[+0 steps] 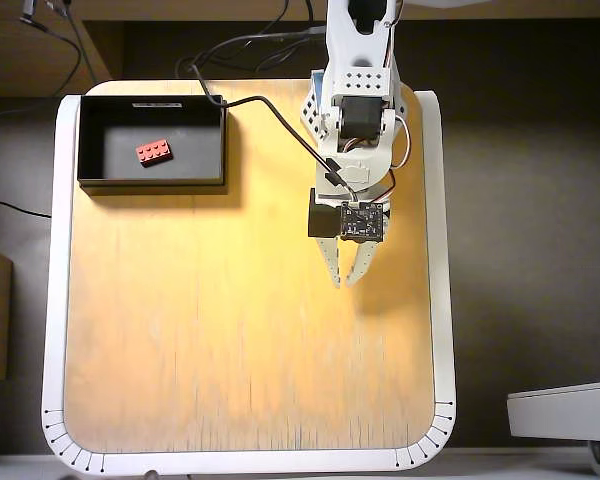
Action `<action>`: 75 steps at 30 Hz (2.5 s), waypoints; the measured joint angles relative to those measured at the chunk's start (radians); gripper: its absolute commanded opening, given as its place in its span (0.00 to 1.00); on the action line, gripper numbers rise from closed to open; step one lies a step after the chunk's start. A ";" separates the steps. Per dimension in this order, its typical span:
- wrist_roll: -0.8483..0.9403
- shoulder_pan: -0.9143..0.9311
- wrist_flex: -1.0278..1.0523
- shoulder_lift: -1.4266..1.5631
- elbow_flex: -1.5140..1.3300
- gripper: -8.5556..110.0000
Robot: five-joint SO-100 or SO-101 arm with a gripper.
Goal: Grasp a lego block and put it in the bin.
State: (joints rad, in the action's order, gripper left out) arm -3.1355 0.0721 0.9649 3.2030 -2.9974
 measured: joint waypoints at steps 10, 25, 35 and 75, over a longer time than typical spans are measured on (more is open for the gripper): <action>0.087 -0.011 0.273 0.000 0.000 0.07; 0.189 -0.012 0.380 0.000 0.000 0.07; 0.233 -0.012 0.380 0.000 0.000 0.07; 0.233 -0.012 0.380 0.000 0.000 0.07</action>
State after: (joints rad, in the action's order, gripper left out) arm -2.9023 0.0598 1.3453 3.2030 -2.9974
